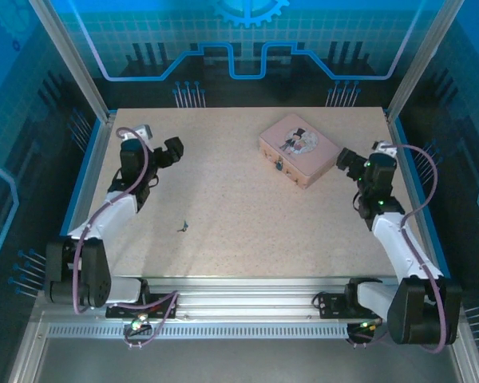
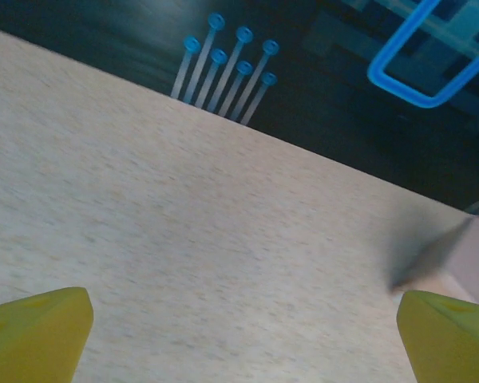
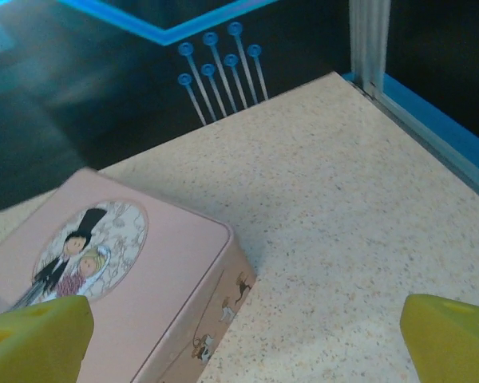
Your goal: Unlock a padlock with a key
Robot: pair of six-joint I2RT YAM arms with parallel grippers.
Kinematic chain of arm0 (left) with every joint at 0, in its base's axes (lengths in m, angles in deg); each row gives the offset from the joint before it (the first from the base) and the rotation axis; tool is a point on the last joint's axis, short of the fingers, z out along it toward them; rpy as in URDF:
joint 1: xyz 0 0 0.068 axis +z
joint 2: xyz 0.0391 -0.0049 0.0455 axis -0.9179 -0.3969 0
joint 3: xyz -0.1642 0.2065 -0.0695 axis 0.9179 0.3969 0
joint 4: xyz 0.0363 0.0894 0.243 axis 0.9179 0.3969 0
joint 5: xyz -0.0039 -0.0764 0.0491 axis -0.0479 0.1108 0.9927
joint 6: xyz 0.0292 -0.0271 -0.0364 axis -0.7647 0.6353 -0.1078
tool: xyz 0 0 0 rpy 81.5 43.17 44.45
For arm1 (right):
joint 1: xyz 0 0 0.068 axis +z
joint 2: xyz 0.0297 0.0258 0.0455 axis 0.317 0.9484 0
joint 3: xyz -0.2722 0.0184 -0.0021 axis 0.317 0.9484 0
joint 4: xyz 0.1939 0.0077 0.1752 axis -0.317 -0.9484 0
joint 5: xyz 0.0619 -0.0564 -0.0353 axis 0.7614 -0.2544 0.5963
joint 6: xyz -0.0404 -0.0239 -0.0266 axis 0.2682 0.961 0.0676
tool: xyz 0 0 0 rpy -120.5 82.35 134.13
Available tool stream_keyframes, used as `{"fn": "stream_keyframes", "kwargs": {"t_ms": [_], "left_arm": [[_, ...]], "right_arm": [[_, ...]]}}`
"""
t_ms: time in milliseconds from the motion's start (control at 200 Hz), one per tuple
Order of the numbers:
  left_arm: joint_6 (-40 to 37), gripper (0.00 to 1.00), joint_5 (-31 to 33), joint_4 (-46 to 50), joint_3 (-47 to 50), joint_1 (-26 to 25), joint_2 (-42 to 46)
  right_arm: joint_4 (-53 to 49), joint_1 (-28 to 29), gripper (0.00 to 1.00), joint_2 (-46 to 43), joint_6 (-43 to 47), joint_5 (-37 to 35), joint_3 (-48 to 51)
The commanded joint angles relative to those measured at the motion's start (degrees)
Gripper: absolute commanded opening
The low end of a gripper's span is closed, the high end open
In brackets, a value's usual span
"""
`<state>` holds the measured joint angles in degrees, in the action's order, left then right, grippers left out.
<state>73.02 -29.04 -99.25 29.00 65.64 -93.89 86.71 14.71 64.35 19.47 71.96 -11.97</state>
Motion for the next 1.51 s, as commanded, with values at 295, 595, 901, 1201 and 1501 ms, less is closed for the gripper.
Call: {"fn": "stream_keyframes", "kwargs": {"t_ms": [295,595,901,1201,1501], "left_arm": [[4.70,0.99,-9.49,13.92,-5.88,-12.23,-5.66],[6.33,0.99,-9.93,14.03,-0.88,-17.99,-3.47],[7.43,0.99,-11.05,14.86,2.38,-19.41,-1.64],[6.89,0.99,-10.40,15.33,4.17,-19.49,-0.14],[6.00,0.99,-9.04,15.71,3.79,-19.41,-1.00]], "right_arm": [[-19.45,-2.21,1.00,23.00,-3.44,18.34,-23.64],[-26.10,-0.40,1.00,42.45,-0.39,21.28,-44.91],[-34.24,2.05,1.00,60.11,3.83,22.76,-66.17],[-41.81,4.96,1.00,73.14,6.84,28.38,-83.48],[-44.00,8.50,0.94,74.47,12.08,34.28,-84.86]]}}
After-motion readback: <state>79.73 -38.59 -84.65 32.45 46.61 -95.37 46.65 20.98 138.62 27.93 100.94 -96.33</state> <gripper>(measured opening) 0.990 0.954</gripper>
